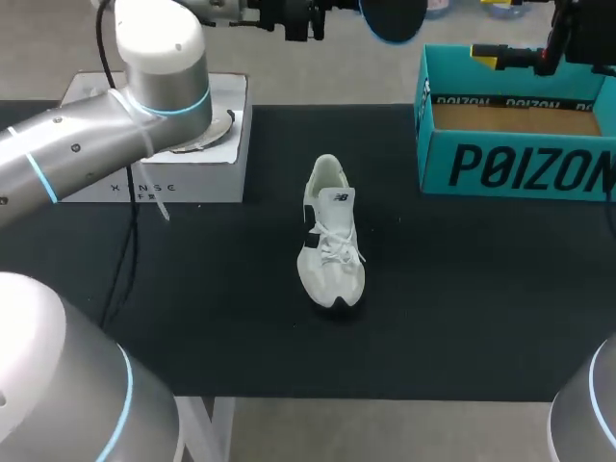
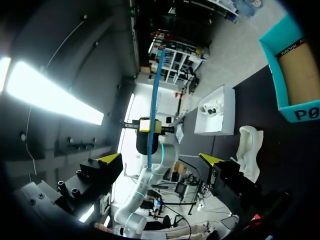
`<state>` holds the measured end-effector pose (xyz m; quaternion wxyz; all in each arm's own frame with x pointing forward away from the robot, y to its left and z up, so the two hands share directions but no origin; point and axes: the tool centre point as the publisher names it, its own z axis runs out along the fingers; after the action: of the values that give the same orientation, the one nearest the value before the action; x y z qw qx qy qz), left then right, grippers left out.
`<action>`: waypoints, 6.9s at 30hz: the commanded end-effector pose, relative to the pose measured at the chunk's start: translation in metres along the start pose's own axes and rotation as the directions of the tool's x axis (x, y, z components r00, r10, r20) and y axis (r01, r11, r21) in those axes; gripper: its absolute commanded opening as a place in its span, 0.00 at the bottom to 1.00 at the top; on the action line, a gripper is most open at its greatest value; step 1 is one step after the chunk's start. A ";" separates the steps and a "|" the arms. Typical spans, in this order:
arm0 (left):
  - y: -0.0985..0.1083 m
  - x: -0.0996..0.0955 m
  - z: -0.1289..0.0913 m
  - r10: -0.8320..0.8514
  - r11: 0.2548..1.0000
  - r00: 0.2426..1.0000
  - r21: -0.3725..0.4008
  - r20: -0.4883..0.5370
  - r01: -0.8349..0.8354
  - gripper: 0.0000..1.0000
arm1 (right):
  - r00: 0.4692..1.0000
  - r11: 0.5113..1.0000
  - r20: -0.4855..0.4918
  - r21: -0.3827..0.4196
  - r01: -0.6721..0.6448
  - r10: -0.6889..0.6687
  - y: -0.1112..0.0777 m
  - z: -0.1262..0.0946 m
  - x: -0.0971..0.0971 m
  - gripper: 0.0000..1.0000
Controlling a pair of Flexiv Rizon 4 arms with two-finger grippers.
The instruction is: Take the shoe out of the shoebox, open the shoe tongue, remove and reinsert the insole, then place the shoe into the shoebox
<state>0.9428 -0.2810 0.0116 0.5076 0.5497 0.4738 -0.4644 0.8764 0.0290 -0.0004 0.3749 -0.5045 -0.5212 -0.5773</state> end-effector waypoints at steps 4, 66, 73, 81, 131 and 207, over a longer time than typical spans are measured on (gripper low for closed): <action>0.000 0.013 0.011 -0.053 0.998 0.993 0.021 0.104 0.051 0.00 | 1.000 0.998 -0.001 0.054 0.012 -0.012 0.008 0.020 -0.001 1.00; -0.015 0.024 -0.034 -0.106 0.994 0.992 -0.014 -0.067 0.106 1.00 | 0.995 0.995 0.078 0.085 0.060 -0.067 0.017 0.061 -0.019 0.00; -0.045 0.025 -0.092 -0.186 0.979 0.965 0.048 -0.184 0.198 1.00 | 0.993 0.993 0.080 0.085 0.077 -0.083 0.019 0.059 -0.018 0.00; -0.094 0.039 -0.138 -0.249 0.961 0.900 0.022 -0.357 0.275 1.00 | 0.992 0.992 0.077 0.079 0.099 -0.105 0.022 0.057 -0.017 0.00; -0.147 0.106 -0.247 -0.316 0.936 0.818 -0.298 -0.481 0.186 1.00 | 0.901 0.905 0.090 0.087 0.417 -0.424 0.032 0.101 -0.024 0.00; -0.147 0.106 -0.247 -0.316 0.936 0.818 -0.298 -0.481 0.186 1.00 | 0.844 0.878 0.243 0.101 0.467 -0.477 0.003 0.204 -0.271 0.00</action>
<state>0.8171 -0.0241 -0.0975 0.3564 0.5218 0.7136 -0.3023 0.9656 0.1900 -0.2561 0.1486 -0.4398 -0.6963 -0.5474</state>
